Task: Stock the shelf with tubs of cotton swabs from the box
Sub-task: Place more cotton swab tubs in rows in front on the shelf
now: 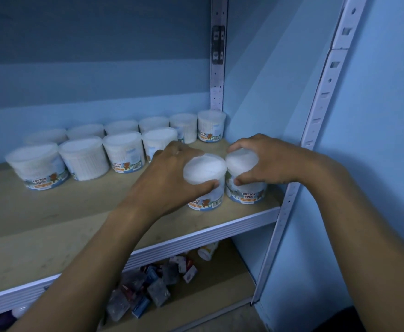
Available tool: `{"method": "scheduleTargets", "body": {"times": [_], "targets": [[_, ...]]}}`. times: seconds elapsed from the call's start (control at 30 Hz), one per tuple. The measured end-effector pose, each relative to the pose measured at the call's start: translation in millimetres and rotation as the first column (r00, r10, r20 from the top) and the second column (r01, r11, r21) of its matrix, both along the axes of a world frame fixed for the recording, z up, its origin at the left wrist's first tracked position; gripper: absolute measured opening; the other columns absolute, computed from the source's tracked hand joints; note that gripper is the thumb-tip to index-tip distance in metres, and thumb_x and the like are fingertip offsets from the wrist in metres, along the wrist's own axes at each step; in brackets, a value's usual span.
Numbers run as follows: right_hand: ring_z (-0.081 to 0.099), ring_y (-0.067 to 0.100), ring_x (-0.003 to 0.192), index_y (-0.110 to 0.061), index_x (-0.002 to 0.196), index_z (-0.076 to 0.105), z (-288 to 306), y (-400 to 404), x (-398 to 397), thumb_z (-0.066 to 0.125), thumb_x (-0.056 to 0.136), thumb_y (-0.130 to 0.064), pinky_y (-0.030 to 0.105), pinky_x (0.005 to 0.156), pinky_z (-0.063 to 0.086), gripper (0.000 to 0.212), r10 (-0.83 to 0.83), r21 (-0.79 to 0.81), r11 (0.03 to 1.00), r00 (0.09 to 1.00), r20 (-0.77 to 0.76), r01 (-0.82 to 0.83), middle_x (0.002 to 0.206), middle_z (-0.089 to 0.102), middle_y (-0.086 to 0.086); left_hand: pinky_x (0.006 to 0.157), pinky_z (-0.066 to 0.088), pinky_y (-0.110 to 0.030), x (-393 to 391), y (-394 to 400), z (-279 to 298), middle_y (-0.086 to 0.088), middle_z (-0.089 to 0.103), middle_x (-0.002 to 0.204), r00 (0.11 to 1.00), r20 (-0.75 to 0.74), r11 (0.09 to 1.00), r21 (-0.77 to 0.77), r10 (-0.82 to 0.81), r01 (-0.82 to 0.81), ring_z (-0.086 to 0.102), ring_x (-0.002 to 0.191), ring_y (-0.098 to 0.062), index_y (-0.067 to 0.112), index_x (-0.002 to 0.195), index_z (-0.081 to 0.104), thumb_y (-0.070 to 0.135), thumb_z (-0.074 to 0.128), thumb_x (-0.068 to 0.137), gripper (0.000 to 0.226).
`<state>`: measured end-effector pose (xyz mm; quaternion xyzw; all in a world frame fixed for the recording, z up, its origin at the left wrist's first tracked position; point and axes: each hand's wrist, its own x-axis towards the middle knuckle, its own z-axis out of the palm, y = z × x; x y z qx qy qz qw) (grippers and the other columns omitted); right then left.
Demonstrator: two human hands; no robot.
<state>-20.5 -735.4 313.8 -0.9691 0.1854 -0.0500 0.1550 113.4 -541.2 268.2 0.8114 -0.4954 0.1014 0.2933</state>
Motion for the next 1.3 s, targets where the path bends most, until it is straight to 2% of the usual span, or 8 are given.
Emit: {"method": "scheduleTargets", "body": {"times": [0.1,0.27,0.47,0.57,0.77,1.07,1.2,1.3], "targets": [[0.05,0.02,0.122,-0.045,0.133,0.054,-1,0,-1,0.083,0.075,-0.047,0.028,0.094,0.04,0.065,-0.011,-0.001,1.0,1.0,0.017,0.011,0.134,0.049,0.0,0.096,0.038,-0.017,-1,0,-3,0.013,0.053,0.131,0.998,-0.042,0.999,-0.013,-0.052,0.051,0.048,0.121,-0.002,0.035,0.131,0.058,0.064,0.071,0.073,0.066],[0.051,0.018,0.119,-0.047,0.132,0.053,0,2,-2,0.08,0.077,-0.039,0.029,0.092,0.042,0.062,-0.025,0.009,1.0,1.0,-0.015,0.025,0.137,0.05,-0.001,0.094,0.05,-0.027,0,-1,-9,0.011,0.052,0.132,0.994,-0.078,0.997,0.003,-0.075,0.075,0.049,0.119,-0.003,0.033,0.131,0.06,0.063,0.07,0.075,0.064],[0.048,0.021,0.124,-0.044,0.144,0.041,4,7,-3,0.078,0.078,-0.03,0.032,0.099,0.045,0.077,-0.018,-0.012,1.0,0.994,-0.107,0.017,0.141,0.043,0.0,0.087,0.047,-0.019,-6,-1,-6,0.012,0.052,0.127,0.991,-0.107,0.996,-0.023,-0.082,0.08,0.047,0.113,0.001,0.032,0.128,0.061,0.065,0.073,0.069,0.069],[0.046,0.021,0.129,-0.043,0.148,0.035,5,8,-5,0.078,0.078,-0.032,0.033,0.102,0.044,0.083,-0.009,-0.015,1.0,0.992,-0.127,0.007,0.147,0.039,-0.001,0.089,0.038,-0.015,-12,-1,-4,0.014,0.051,0.129,0.988,-0.135,0.997,-0.023,-0.08,0.078,0.045,0.113,0.003,0.032,0.132,0.057,0.07,0.071,0.067,0.077],[0.049,0.021,0.123,-0.042,0.144,0.043,6,9,-5,0.079,0.079,-0.032,0.034,0.1,0.044,0.074,-0.018,-0.038,0.999,0.992,-0.122,0.013,0.141,0.045,0.0,0.089,0.033,-0.015,-17,-1,0,0.009,0.051,0.135,0.989,-0.139,0.998,0.024,-0.051,0.055,0.046,0.118,-0.002,0.035,0.136,0.053,0.063,0.069,0.076,0.068],[0.048,0.018,0.109,-0.042,0.141,0.044,11,9,-8,0.082,0.076,-0.026,0.031,0.086,0.046,0.077,-0.025,-0.036,0.999,0.988,-0.155,0.02,0.136,0.045,-0.002,0.08,0.034,-0.01,-22,-2,2,0.012,0.052,0.124,0.983,-0.18,1.0,0.009,-0.025,0.027,0.046,0.107,0.0,0.034,0.129,0.06,0.08,0.068,0.055,0.088],[0.051,0.02,0.115,-0.042,0.144,0.042,11,8,-9,0.083,0.075,-0.028,0.035,0.095,0.048,0.082,-0.034,-0.032,0.999,0.986,-0.163,0.029,0.137,0.045,-0.002,0.079,0.032,-0.011,-28,-1,4,0.014,0.046,0.124,0.981,-0.195,0.999,0.031,-0.025,0.032,0.042,0.108,0.001,0.039,0.132,0.054,0.081,0.068,0.058,0.086],[0.051,0.02,0.115,-0.042,0.144,0.042,11,8,-12,0.083,0.075,-0.027,0.036,0.096,0.048,0.082,-0.035,-0.015,0.999,0.986,-0.162,0.033,0.137,0.046,-0.002,0.086,0.03,-0.015,-28,-1,5,0.011,0.046,0.129,0.985,-0.166,0.997,0.054,-0.039,0.048,0.04,0.104,0.002,0.039,0.135,0.05,0.068,0.071,0.068,0.076]]}}
